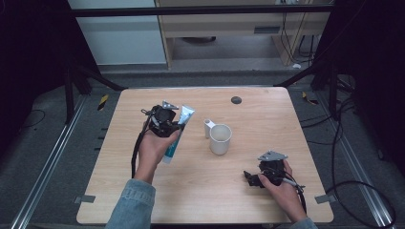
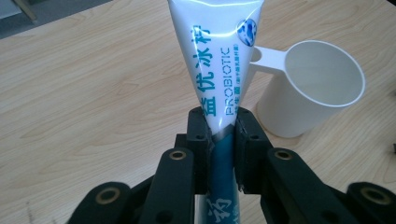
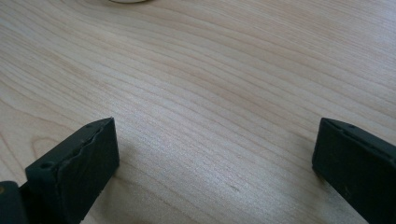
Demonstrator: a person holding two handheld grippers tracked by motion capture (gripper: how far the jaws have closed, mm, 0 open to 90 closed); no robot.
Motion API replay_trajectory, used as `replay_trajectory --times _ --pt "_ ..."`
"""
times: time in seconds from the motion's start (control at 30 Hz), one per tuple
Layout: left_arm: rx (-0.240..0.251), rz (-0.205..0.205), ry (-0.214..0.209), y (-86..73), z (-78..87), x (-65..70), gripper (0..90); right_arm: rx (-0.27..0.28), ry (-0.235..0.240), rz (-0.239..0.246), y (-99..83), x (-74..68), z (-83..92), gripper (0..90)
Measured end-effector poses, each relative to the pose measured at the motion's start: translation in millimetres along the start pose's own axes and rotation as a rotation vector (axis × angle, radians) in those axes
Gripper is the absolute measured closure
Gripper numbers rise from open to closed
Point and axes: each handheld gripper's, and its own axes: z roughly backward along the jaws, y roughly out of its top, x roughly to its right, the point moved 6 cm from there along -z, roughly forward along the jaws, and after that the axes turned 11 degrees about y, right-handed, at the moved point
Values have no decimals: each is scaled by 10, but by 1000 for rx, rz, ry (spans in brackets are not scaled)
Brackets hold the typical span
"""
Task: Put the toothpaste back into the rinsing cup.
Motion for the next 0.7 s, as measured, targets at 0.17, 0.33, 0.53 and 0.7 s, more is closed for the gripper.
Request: replay_trajectory --times 0.17,0.33,0.53,0.7 --pt "17 -9 1 56 -13 107 780 0 0 1 0 1 0 7" --pt "31 -8 -11 106 -38 194 780 0 0 2 0 1 0 8" --pt "59 13 -4 191 -2 150 780 0 0 1 0 1 0 7" --pt "100 37 7 269 53 146 780 0 0 0 0 1 0 7"
